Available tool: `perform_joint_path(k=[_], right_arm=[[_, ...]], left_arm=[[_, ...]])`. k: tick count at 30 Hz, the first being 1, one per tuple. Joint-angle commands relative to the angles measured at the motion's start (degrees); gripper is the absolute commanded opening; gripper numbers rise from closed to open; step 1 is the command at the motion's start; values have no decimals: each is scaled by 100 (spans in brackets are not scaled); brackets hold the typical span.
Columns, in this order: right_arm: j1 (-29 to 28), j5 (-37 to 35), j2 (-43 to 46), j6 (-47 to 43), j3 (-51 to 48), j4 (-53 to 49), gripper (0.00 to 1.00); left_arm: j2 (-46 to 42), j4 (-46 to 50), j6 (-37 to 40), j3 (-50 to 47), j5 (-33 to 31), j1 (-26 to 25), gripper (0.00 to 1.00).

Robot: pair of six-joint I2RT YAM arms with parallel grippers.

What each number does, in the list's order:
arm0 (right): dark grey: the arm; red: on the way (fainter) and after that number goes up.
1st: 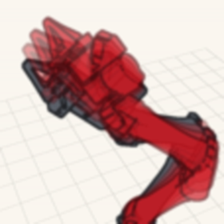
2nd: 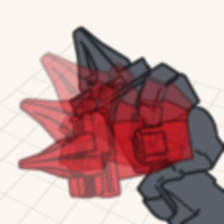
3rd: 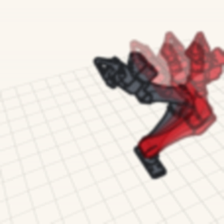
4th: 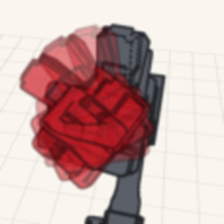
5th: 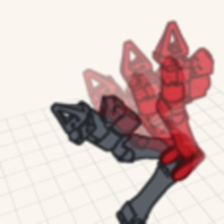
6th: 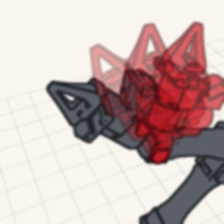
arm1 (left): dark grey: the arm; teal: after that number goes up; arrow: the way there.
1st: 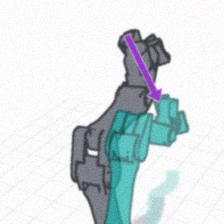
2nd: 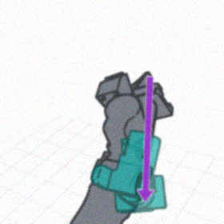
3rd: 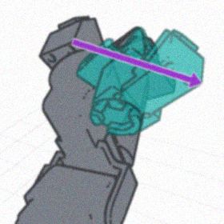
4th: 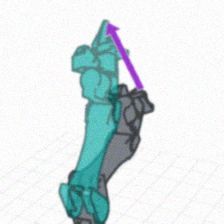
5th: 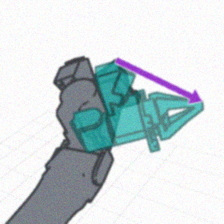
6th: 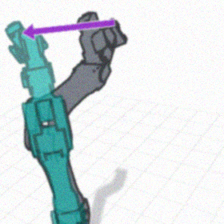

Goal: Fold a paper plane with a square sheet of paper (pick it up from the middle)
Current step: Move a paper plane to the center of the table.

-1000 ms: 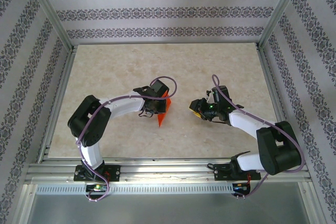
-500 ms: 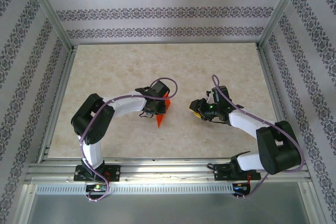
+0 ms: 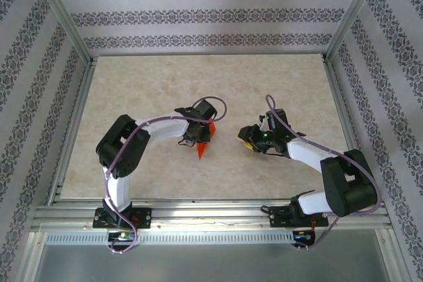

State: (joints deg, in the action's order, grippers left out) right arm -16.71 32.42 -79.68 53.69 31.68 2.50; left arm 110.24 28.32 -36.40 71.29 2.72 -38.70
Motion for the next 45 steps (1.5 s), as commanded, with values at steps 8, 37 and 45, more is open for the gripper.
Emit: perform_joint_path(k=[8,37,45], right_arm=[[23,89,-97,-22,-74,101,45],[803,856,-32,-790,287,-399,50],[920,464,542,-852,156,-597,50]], left_arm=[[423,678,-71,293,-635,-267,28],[508,1127,-1406,925,-1505,-639,46],[-70,910,-1424,913,-1517,-648,51]])
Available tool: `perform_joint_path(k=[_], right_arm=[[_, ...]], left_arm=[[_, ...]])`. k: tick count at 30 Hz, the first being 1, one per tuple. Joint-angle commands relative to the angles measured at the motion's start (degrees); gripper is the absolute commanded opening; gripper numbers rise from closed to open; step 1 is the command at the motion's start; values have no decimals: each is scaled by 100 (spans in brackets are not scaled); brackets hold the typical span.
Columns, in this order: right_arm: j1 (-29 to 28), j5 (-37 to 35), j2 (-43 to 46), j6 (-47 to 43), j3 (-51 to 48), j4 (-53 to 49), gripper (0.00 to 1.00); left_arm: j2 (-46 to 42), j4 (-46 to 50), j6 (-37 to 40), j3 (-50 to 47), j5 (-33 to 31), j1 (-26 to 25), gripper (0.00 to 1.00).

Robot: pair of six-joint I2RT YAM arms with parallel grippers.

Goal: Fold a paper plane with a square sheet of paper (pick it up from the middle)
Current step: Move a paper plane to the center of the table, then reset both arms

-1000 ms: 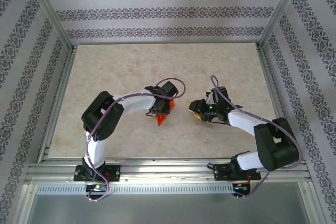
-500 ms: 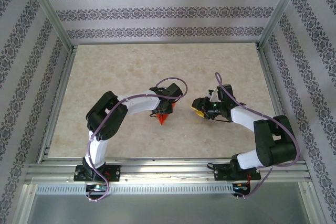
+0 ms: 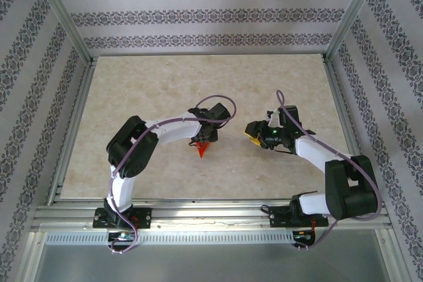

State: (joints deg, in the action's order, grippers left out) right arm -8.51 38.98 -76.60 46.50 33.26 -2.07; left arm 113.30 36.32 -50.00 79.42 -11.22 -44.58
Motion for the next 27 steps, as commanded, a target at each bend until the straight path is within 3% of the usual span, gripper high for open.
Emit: perform_joint_path(k=[1,8,13,15,18,23,27], right_arm=[[144,-242,321,-162,5,-191,51],[396,-1007,989,-758,385,-1056,60],[473,-2676,1518,-1604,1013,-2075,69],[495,-3469,1751,-1881,1080,-2089,80],[508,-4619,2071,-2213,797,-1601,98],[600,-5694,2109,-3067,-129,222,98],[702,-5816,1180,-3972,-696,2155,98]], left_arm=[[-441,139,-45,93,-164,-60,52],[-1077,64,56,-207,-346,-51,57],[-2012,-462,564,-783,-842,13,59],[-2480,-727,727,-1152,-1132,114,67],[-3182,-1175,949,-1816,-1269,388,76],[-4214,-2068,1769,-3037,-1061,1124,100],[-4796,-3100,2964,-3942,-1306,1967,100]])
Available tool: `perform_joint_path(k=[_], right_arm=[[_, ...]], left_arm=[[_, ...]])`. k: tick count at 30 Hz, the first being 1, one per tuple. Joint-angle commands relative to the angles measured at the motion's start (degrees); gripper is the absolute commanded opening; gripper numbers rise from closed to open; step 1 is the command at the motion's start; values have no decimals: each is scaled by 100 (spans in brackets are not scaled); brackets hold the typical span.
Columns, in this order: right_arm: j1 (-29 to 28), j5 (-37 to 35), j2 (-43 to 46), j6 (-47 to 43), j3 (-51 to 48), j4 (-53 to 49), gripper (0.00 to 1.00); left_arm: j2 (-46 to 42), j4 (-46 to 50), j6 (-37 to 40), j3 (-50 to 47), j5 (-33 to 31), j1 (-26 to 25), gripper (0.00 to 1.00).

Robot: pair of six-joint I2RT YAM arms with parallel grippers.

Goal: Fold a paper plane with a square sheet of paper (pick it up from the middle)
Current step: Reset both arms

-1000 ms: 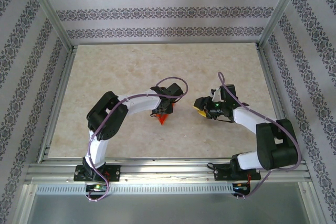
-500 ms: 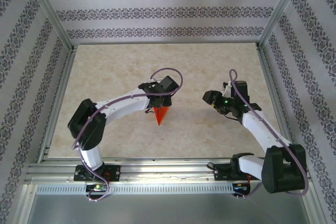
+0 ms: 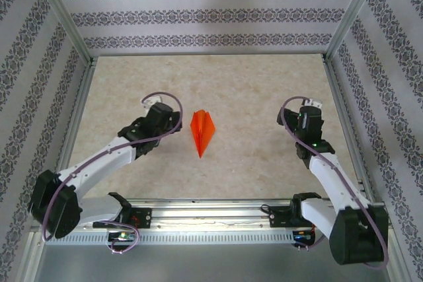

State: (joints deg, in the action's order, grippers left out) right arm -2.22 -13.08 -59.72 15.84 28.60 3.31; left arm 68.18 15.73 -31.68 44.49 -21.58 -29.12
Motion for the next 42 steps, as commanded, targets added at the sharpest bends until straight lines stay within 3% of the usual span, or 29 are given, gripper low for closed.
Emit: perform_joint_path(k=[1,4,7,9,11,14,17,19,20,21,23,25,27,42], right_arm=[[96,-584,-834,-959,-177,1772,98],[124,12,-1897,-1274,120,2163,98],[160,271,-2476,-1129,530,2419,98],[206,846,-2817,-1190,632,2702,98],[135,1023,-2753,-1394,689,2405,98],[65,1362,-2487,-1586,-74,3530,98],[147,1570,-2937,-1481,-853,5722,98],[143,1484,-2630,-1542,-843,4991,98],[130,1348,-2685,-1531,-727,4954,98],[102,1086,-2852,-1434,-745,5274,98],[99,724,-2771,-1323,-760,5163,98],[90,665,-2767,-1303,-783,5207,98],[90,653,-2817,-1302,-812,5354,98],[-13,587,-2819,-1398,-803,5329,98]], left_arm=[[-336,-1273,1245,-634,-293,704,100],[-347,-1684,1707,-825,195,1623,100],[1,-2836,2497,-1254,300,2109,99],[267,-3596,2778,-1554,763,2360,100],[644,-4509,2933,-1849,1041,2501,100],[1263,-6182,3131,-2300,1175,2558,100],[1703,-6745,3157,-2376,1738,2772,99],[2381,-7797,3222,-2534,2304,2911,99],[2414,-7897,3217,-2621,2369,2917,99],[2150,-7405,3165,-2605,2348,2930,99],[2338,-7809,2992,-2602,1810,2932,99],[2168,-7040,2837,-2381,1409,2913,99],[2338,-7433,2981,-2409,1450,2878,99],[2296,-7099,3063,-2287,1727,2877,99]])
